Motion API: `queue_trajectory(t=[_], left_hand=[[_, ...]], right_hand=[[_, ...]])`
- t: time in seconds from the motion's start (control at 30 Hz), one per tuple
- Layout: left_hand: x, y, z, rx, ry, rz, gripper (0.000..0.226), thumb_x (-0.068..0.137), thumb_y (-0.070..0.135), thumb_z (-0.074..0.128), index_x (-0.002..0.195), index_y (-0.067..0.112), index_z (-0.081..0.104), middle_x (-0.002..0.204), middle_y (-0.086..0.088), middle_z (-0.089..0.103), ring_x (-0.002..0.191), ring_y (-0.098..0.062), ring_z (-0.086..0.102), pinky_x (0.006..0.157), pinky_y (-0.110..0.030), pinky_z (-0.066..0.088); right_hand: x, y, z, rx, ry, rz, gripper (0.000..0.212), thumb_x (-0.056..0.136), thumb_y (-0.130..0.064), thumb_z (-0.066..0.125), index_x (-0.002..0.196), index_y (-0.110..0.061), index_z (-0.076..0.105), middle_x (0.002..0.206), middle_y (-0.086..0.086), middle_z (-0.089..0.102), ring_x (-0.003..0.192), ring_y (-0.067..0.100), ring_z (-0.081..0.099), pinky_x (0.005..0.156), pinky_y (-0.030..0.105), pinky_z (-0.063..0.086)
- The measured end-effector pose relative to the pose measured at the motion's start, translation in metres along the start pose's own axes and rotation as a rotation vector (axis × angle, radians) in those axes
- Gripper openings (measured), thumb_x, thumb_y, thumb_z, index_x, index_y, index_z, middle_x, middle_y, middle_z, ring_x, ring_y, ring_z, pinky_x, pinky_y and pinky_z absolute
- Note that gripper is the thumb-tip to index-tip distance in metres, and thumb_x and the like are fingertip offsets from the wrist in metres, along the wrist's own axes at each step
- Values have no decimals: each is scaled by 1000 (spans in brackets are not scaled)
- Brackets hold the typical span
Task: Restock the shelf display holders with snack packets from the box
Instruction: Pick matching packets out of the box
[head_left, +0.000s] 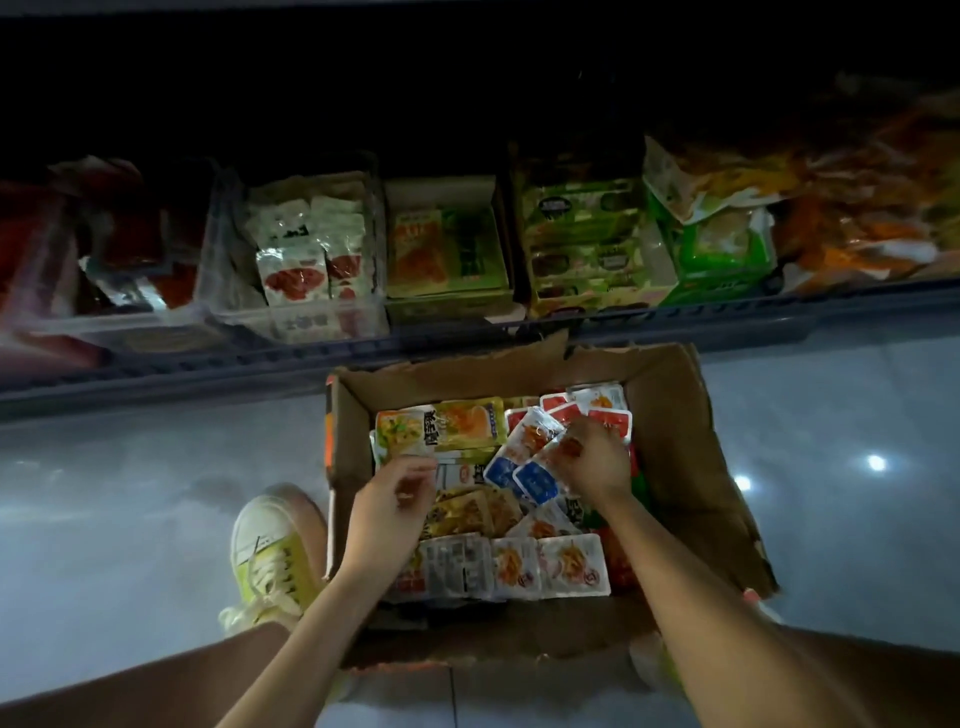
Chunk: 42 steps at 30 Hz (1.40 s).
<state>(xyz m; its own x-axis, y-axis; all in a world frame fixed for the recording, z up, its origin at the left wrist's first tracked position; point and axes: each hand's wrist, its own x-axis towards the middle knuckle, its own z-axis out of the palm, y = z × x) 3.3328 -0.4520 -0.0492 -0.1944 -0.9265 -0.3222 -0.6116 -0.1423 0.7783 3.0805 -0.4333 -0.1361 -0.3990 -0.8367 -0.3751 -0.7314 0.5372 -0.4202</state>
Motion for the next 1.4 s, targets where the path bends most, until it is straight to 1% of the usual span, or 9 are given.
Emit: queue_trajectory(t=[0.2,0.43,0.57,0.67,0.77,0.93,1.17,1.27,1.4], left_hand=[[11,-7,7,-18,-72,-53,16,92,13,58,100,25,65,96,17,64,90,3,58,75,-11,44],[5,-10,16,-66,-118,-176,15,92,11,59,97,25,63,95,17,60,90,2,55,73,-12,42],[-5,-3,26,-108,-144,-251,12,91,12,61,97,21,66,95,11,63,95,-8,60,76,-15,45],[-15,16,36,-359,-193,-480,9,88,24,66,97,23,64,103,2,65,96,-15,62,84,-31,52],[-21,32,43,-813,-262,-716,54,70,28,77,119,19,57,113,-8,66,103,-26,65,89,-44,53],[-36,36,47,-780,-66,-591,69,68,-3,77,126,21,48,106,-7,68,94,-26,68,84,-48,54],[-45,25,4,-614,-115,-486,35,73,1,75,105,11,64,106,-16,70,92,-30,68,89,-48,52],[-53,44,-20,-586,-189,-383,28,75,5,74,100,13,65,100,-12,72,93,-30,68,88,-44,53],[-67,85,-52,-612,-236,-240,52,65,24,77,113,11,61,100,-10,73,91,-28,70,84,-43,55]], right_hand=[[20,6,13,-327,-70,-117,51,87,-48,56,131,-24,49,135,1,53,129,24,42,109,44,25],[-8,21,-8,-191,90,-73,25,84,-45,64,82,-23,73,94,-3,70,103,17,56,94,35,26],[-43,13,-40,527,149,318,20,81,-35,73,71,-19,68,78,1,71,72,11,63,79,32,47],[-71,-7,-53,1044,3,601,19,74,-23,80,81,-15,64,79,1,69,71,12,65,59,27,49],[-92,-26,-36,1177,-225,719,50,57,-32,87,99,-15,65,95,7,72,85,23,69,79,40,56],[-126,-48,-10,1082,-355,601,71,49,-47,90,109,-18,66,105,4,72,98,24,67,93,45,52],[-145,-62,-35,1043,-361,402,6,84,-25,70,89,-27,69,105,-2,69,106,17,62,101,42,46],[-154,-80,-62,955,-424,176,16,86,-24,67,102,-27,64,108,-5,67,99,9,63,93,31,50],[-167,-114,-103,897,-376,-58,19,85,-17,69,100,-23,60,89,-12,65,74,-7,63,61,9,49]])
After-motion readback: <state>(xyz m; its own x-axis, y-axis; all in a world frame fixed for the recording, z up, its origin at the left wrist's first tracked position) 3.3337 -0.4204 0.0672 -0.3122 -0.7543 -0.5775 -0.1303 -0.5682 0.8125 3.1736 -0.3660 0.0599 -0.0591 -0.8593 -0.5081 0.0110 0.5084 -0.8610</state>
